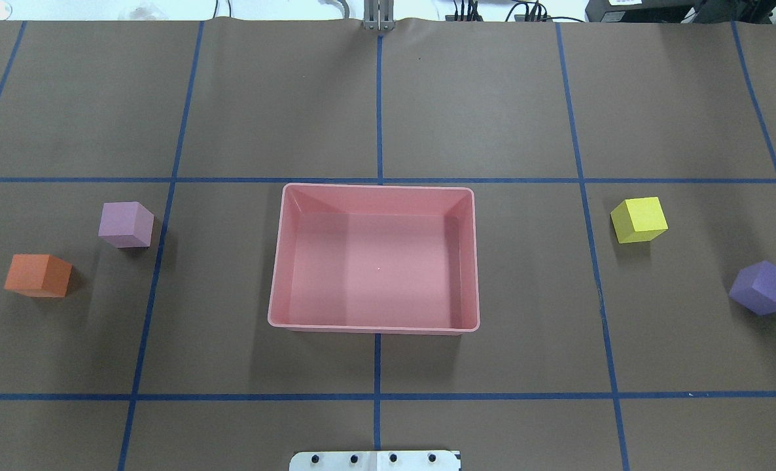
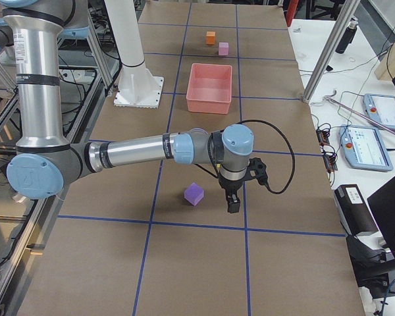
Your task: Place blocks into pink bin with both arms
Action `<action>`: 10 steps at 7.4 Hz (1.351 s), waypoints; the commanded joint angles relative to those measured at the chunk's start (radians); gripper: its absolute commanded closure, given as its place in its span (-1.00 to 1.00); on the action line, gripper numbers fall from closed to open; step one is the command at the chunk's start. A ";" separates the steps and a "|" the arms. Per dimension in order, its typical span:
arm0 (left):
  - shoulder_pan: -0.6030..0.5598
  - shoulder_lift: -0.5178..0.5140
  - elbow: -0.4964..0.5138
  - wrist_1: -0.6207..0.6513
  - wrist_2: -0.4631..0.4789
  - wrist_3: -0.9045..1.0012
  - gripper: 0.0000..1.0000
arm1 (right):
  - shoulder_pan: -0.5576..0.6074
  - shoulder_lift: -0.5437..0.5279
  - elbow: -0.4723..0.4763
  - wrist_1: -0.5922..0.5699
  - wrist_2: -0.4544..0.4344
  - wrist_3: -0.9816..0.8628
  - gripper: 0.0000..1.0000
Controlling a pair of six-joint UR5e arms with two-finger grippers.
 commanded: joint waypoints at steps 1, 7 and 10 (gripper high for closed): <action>0.015 -0.041 0.012 -0.004 -0.006 -0.026 -1.00 | -0.134 0.001 0.004 0.180 0.011 0.287 -1.00; 0.032 -0.041 0.020 -0.004 -0.008 -0.033 -1.00 | -0.577 0.110 -0.009 0.357 -0.186 0.834 -1.00; 0.041 -0.041 0.020 -0.004 -0.008 -0.033 -1.00 | -0.610 0.110 -0.034 0.358 -0.197 0.834 -1.00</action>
